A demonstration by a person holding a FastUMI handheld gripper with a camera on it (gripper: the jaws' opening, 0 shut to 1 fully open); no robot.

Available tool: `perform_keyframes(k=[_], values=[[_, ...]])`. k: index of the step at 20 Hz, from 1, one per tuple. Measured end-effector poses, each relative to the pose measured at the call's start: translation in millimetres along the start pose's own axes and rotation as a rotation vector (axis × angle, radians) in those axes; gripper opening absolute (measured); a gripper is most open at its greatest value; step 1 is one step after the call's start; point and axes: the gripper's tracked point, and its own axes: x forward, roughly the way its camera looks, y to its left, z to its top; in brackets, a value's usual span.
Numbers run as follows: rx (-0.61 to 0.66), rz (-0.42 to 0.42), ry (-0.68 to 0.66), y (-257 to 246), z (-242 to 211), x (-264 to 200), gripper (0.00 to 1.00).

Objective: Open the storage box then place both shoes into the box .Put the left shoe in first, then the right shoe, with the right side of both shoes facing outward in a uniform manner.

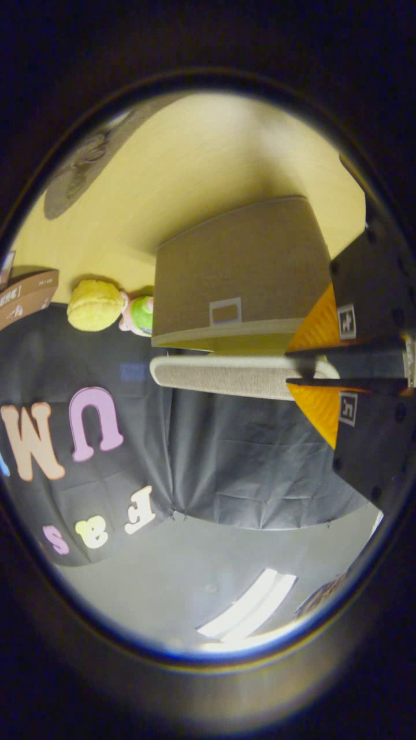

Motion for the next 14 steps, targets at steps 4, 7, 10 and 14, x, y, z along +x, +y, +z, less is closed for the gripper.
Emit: perform_keyframes(k=[4, 7, 10, 14], values=[[-0.026, 0.023, 0.005, 18, 3, -4, 0.17], [-0.087, -0.010, 0.039, 13, -9, 6, 0.03], [-0.102, -0.040, 0.068, 8, -17, 13, 0.03], [-0.143, -0.094, 0.033, -3, -10, 13, 0.03]])
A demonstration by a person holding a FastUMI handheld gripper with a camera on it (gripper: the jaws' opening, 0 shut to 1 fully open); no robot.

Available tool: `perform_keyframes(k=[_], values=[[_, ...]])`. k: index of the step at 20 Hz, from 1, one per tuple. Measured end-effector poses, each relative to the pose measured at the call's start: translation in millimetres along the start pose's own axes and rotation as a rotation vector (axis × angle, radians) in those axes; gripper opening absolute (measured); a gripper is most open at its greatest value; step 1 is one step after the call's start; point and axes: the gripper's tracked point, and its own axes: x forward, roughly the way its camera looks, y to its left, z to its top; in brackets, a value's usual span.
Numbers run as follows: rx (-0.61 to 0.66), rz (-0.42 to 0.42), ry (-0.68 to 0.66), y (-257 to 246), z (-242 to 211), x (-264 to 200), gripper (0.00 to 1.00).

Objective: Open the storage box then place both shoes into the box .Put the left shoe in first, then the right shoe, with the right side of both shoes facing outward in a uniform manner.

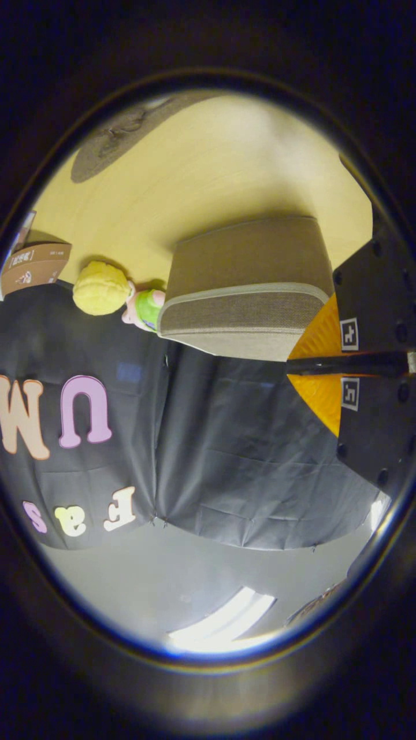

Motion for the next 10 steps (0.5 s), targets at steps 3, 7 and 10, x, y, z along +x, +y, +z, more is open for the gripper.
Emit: perform_keyframes(k=[3, 7, 10], values=[[-0.008, -0.022, -0.010, -7, 5, -2, 0.16], [0.030, -0.016, -0.038, -11, 13, 2, 0.57], [0.083, -0.014, -0.060, -20, 16, 1, 0.92]])
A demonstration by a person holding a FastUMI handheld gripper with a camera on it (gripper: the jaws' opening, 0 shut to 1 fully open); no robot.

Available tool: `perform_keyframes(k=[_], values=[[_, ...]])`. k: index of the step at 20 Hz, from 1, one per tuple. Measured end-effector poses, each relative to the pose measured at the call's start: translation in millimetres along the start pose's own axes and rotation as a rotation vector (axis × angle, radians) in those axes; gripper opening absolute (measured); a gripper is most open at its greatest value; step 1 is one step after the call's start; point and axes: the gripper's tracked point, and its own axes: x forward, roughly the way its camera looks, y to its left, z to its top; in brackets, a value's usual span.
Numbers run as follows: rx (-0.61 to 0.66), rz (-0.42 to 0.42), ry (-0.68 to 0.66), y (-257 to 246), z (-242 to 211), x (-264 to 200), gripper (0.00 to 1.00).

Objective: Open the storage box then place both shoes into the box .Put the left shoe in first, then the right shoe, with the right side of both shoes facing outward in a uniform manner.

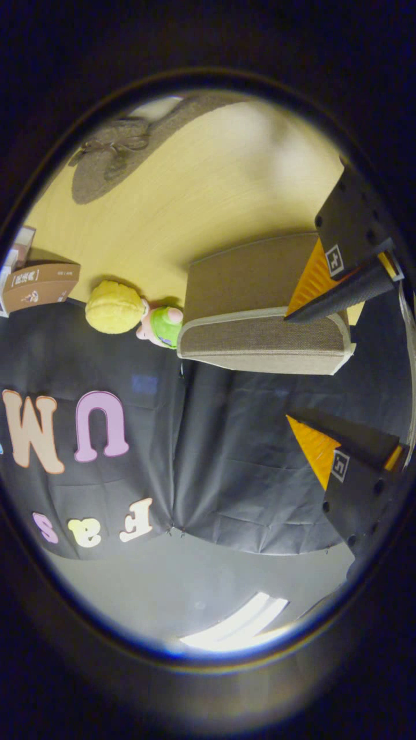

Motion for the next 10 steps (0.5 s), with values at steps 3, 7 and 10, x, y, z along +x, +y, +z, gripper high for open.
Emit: perform_keyframes(k=[3, 7, 10], values=[[0.045, -0.006, 0.008, -11, -7, 7, 0.92], [0.072, -0.014, 0.027, -21, -15, 18, 0.92], [0.112, 0.002, 0.031, -25, -17, 24, 0.92]])
